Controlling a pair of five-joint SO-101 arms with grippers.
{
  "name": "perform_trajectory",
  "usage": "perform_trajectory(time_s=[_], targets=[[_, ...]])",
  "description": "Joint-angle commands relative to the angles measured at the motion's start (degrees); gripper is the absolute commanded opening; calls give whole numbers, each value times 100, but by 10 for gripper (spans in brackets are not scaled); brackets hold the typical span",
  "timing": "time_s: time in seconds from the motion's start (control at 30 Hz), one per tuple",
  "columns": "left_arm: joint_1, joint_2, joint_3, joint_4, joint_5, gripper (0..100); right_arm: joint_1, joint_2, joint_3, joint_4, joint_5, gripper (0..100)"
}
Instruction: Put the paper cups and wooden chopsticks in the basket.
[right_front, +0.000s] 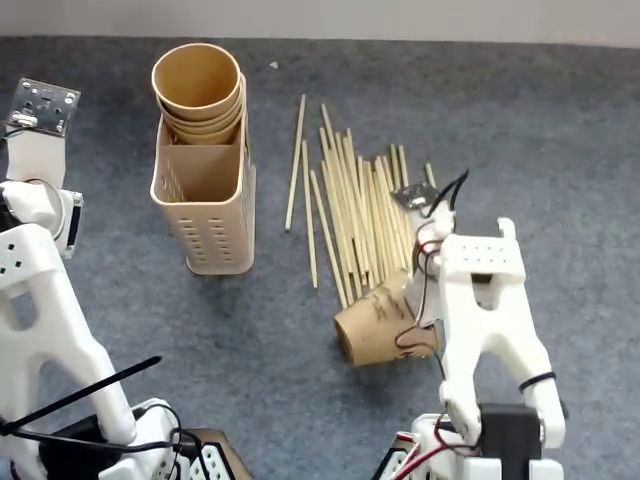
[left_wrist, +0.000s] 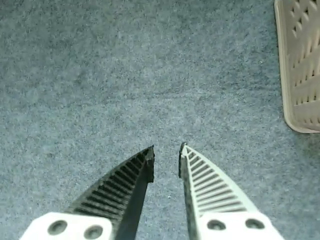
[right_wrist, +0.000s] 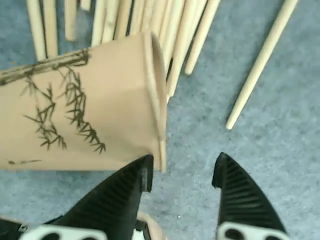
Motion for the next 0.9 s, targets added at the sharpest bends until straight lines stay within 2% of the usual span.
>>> perform_trajectory(time_s=[0.0, 0.2, 0.5, 0.63, 0.87], targets=[[-4, -145, -13, -53, -62, 109, -409, -13, 171, -198, 70, 206], [-31, -145, -13, -44, -62, 109, -1209, -13, 171, -215, 79, 46], [-4, -110, -13, -53, -70, 109, -1262, -171, -163, 4, 44, 48], [-4, -136, 92, -88, -79, 109, -1279, -927, -1367, 708, 62, 48], [-22, -145, 154, -88, -79, 109, -1262, -1420, -4813, 1982, 79, 8]])
